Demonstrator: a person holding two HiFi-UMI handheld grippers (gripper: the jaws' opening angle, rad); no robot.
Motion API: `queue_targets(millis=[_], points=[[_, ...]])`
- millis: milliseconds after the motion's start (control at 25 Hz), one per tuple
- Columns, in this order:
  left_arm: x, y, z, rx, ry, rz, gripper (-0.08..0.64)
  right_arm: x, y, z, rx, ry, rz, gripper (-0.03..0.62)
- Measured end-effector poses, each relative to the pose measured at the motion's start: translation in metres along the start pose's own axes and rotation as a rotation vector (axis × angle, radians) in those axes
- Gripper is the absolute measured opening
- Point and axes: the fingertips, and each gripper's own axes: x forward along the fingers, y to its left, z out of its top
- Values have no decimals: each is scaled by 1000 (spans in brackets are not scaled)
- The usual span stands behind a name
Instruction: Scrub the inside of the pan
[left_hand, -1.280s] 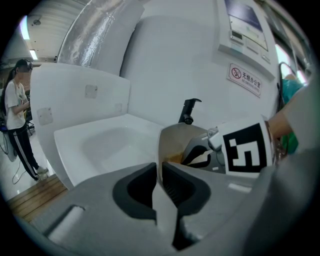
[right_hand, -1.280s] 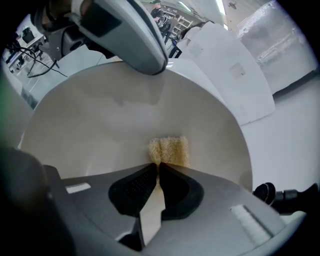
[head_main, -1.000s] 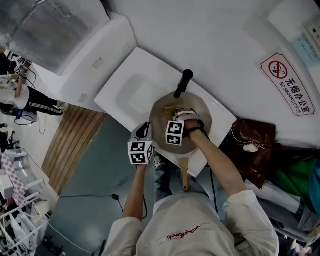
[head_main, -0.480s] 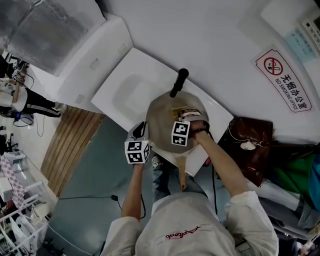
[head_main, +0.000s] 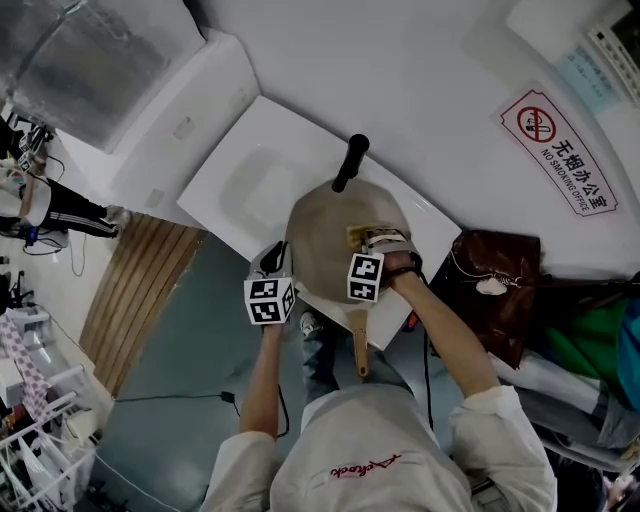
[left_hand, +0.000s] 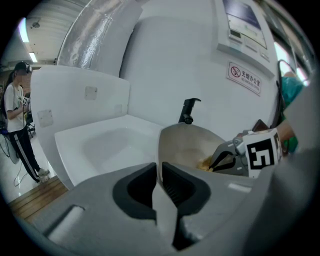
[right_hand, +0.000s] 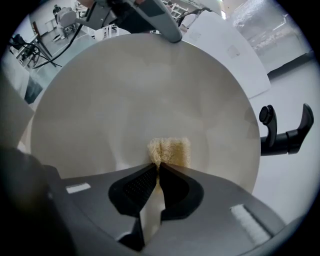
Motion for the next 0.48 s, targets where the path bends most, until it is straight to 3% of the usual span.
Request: queue_targets(millis=[480], points=[[1, 0, 1, 3, -6, 5, 37, -10, 41, 14, -61, -16, 40, 28]])
